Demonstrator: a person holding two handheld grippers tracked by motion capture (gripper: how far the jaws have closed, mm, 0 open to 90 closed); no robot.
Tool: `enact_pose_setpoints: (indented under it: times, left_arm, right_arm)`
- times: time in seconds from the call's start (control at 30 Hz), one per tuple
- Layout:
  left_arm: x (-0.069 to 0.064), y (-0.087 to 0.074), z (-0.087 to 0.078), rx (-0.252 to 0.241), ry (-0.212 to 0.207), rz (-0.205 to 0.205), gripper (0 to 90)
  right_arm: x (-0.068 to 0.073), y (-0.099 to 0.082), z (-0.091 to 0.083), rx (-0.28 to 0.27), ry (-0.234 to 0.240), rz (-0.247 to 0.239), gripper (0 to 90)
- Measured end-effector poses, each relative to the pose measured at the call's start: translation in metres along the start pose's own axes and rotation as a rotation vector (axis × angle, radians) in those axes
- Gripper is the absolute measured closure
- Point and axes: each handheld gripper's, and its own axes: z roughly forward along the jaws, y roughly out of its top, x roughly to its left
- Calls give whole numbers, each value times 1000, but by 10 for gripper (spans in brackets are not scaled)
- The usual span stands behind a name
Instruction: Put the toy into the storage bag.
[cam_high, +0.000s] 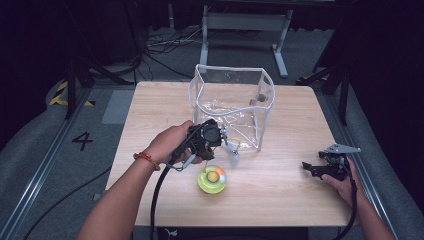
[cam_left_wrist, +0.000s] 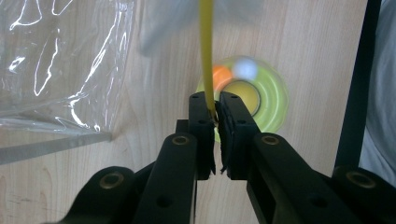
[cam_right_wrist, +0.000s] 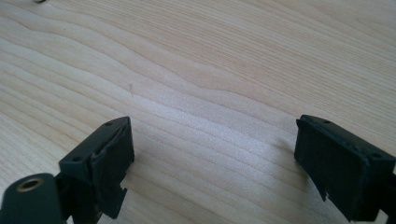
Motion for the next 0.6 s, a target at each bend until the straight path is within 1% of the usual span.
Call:
enact_pose_setpoints:
  times: [0.03, 0.1, 0.17, 0.2, 0.27, 0.3, 0.33, 0.4, 0.43, 0.5, 0.53, 0.6]
  left_arm:
    - [0, 1, 1, 8, 2, 15, 843]
    - [-2, 2, 2, -2, -1, 6, 858]
    - [-3, 1, 2, -5, -6, 9, 878]
    - [-2, 0, 1, -13, 7, 12, 879]
    - [-4, -1, 1, -10, 14, 7, 881]
    - [-3, -2, 1, -10, 16, 13, 881]
    - [-3, -3, 0, -15, 17, 5, 882]
    - [-4, -5, 0, -19, 19, 7, 882]
    - [-5, -5, 0, -23, 17, -5, 882]
    - [-5, -6, -3, -19, 20, 4, 883]
    - [-6, -6, -4, -23, 32, -2, 883]
    - [-5, -7, -5, -23, 28, -4, 883]
  right_arm:
    - [0, 0, 0, 0, 0, 0, 123]
    - [0, 0, 0, 0, 0, 0, 122]
    - [0, 0, 0, 0, 0, 0, 122]
    - [0, 0, 0, 0, 0, 0, 123]
    - [0, 0, 0, 0, 0, 0, 123]
    - [0, 0, 0, 0, 0, 0, 123]
    - [0, 0, 0, 0, 0, 0, 122]
    - [0, 0, 0, 0, 0, 0, 122]
    - [0, 0, 0, 0, 0, 0, 123]
    - [0, 0, 0, 0, 0, 1, 122]
    - [0, 0, 0, 0, 0, 0, 122]
    - [0, 0, 0, 0, 0, 0, 122]
